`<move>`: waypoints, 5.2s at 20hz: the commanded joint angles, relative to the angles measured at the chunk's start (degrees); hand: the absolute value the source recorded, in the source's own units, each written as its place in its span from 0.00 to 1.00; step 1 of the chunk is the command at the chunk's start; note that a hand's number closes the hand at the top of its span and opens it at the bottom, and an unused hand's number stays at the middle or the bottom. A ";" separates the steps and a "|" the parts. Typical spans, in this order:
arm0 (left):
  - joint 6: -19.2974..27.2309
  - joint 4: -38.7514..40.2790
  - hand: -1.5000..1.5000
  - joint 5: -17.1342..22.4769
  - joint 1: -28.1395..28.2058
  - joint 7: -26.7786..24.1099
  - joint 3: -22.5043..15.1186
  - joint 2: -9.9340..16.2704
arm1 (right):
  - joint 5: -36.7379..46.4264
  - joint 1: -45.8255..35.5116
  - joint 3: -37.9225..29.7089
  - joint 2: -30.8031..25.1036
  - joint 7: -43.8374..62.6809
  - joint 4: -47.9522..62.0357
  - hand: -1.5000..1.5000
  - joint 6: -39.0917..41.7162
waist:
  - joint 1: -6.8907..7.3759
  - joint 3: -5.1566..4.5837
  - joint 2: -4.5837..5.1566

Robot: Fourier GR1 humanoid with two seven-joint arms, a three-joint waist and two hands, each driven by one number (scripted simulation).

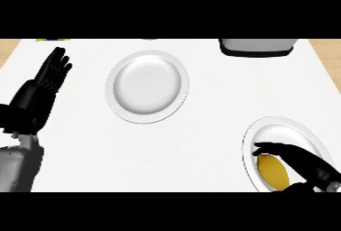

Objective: Pick the lemon from the plate and place it in the plate

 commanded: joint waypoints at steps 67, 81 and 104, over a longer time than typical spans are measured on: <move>-0.49 2.03 0.50 -3.55 -5.61 0.43 -3.51 -4.36 | 21.17 -62.97 7.47 31.38 55.26 51.07 0.00 -63.12 | 7.58 0.43 2.49; -1.14 3.30 0.50 -2.90 -8.32 0.56 -2.16 -3.67 | 9.98 -68.69 5.60 31.38 40.99 55.89 0.00 -88.67 | 7.37 0.48 2.11; 0.49 -1.47 0.50 -3.12 -1.43 3.11 1.98 -2.87 | 13.05 -31.83 14.98 26.49 36.57 14.86 0.00 -93.05 | -1.58 0.43 -0.36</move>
